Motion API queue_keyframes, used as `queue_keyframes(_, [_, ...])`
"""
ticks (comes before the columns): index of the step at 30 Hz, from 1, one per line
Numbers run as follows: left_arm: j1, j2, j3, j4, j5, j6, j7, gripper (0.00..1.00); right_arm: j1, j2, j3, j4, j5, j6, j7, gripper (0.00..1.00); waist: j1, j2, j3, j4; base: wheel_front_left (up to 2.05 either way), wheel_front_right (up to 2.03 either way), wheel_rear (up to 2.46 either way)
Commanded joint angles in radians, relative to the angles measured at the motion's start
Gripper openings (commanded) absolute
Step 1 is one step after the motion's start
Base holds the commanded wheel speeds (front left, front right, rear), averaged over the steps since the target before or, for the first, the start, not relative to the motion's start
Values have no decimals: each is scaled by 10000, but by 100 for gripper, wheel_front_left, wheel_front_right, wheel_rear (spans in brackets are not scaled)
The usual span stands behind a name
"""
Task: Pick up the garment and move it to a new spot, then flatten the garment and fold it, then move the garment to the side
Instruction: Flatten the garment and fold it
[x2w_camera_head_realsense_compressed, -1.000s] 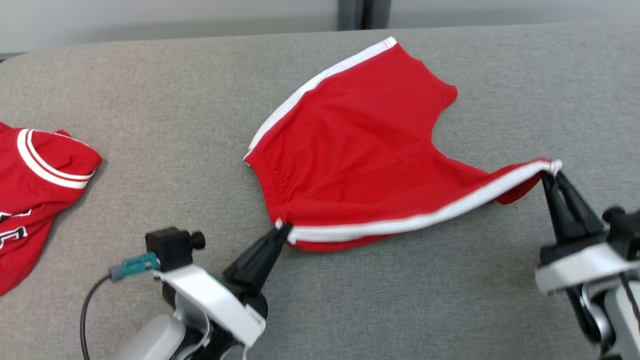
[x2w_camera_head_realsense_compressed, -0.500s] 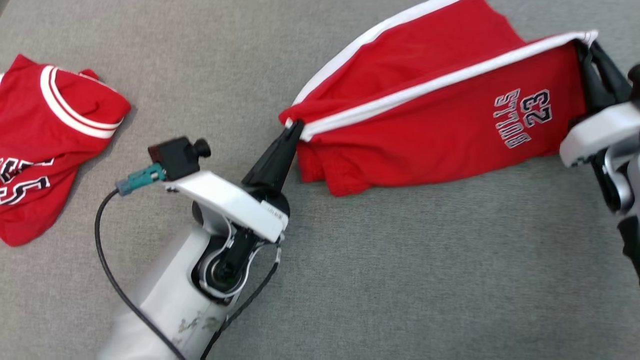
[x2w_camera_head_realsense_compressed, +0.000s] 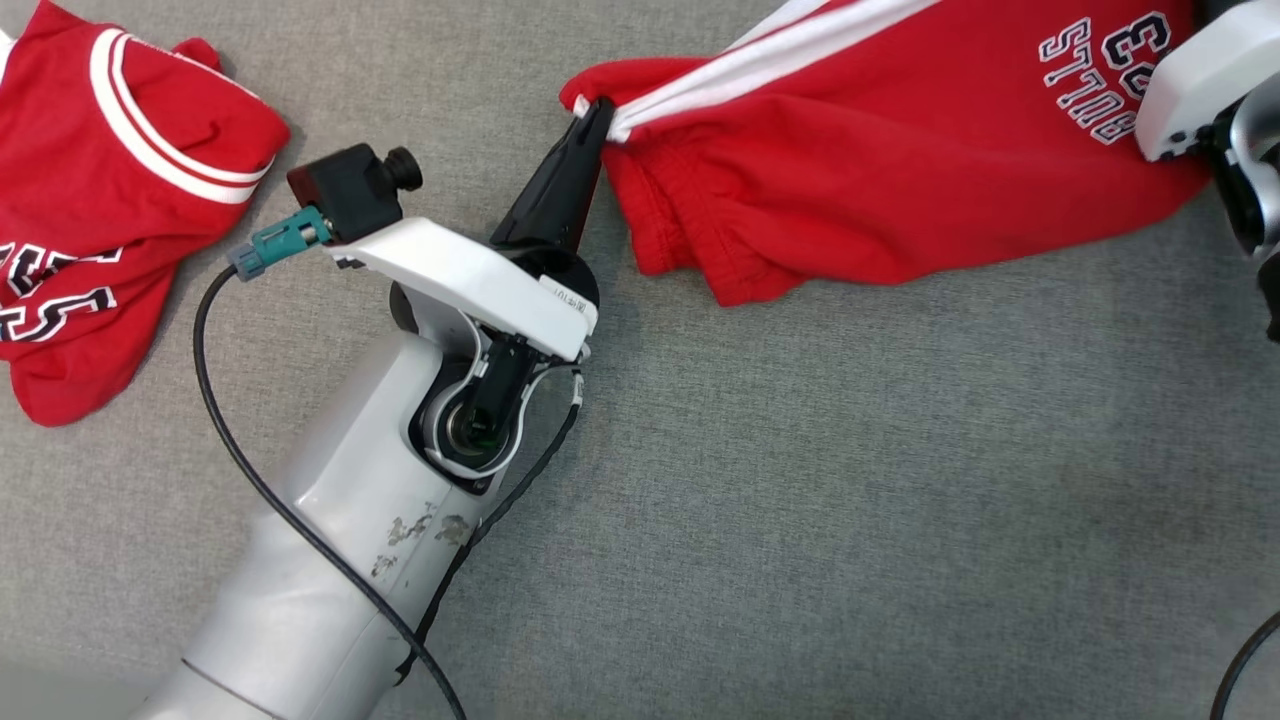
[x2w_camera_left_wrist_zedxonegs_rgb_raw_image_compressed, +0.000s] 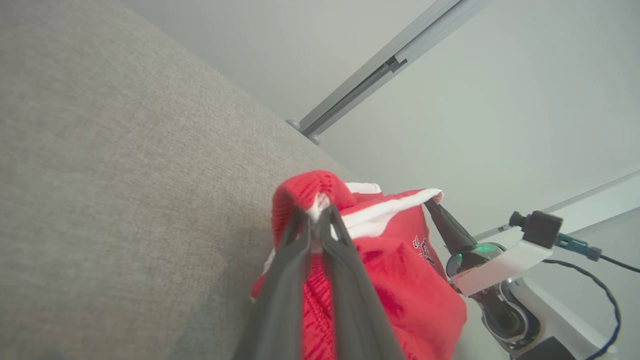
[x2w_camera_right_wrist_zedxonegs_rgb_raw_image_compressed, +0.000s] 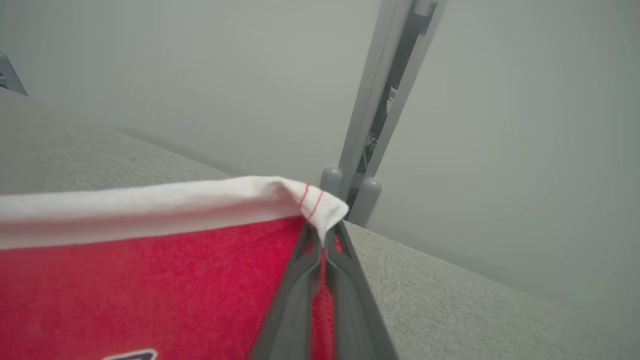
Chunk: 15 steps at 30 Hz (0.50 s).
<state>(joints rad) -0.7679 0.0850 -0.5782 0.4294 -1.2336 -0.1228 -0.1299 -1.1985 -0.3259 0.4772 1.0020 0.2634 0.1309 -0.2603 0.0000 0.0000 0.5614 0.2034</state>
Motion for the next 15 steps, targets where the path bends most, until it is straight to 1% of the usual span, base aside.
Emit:
queue_keyframes(1, [-193,44,0,97,-17,-46,-56,0,-228,-83,62,156,64,-2,-65,0,0,0,102,107,0,0,0])
queue_keyframes(8, [-824,-144,-310,841,-8,-56,-50,0,-1108,-49,697,1137,96,-2,-73,0,0,0,373,311,0,0,0])
queue_keyframes(9, [-906,-150,-352,1016,45,-25,-81,0,-1181,-24,751,1273,113,-2,-74,6,0,0,405,318,0,0,0])
queue_keyframes(10, [-1000,-164,-397,1138,90,-25,-108,0,-1268,1,806,1366,118,-2,-75,18,0,0,439,318,0,0,0])
queue_keyframes(11, [-1083,-183,-431,1270,75,-30,-141,0,-1334,36,835,1458,190,-2,-74,37,0,0,468,314,0,0,0])
queue_keyframes(12, [-1178,-194,-475,1400,144,-30,-190,0,-1421,87,878,1545,230,-2,-76,44,0,0,494,308,0,0,0])
queue_keyframes(13, [-1251,-204,-505,1537,181,-6,-261,14,-1497,118,935,1612,263,-2,-77,58,0,0,512,300,0,0,0])
queue_keyframes(14, [-1314,-208,-532,1679,238,54,-332,32,-1543,133,986,1646,284,-2,-76,100,0,0,522,291,0,0,0])
queue_keyframes(15, [-1372,-203,-565,1830,311,150,-418,43,-1575,153,1025,1669,309,-2,-77,100,0,0,525,281,0,0,0])
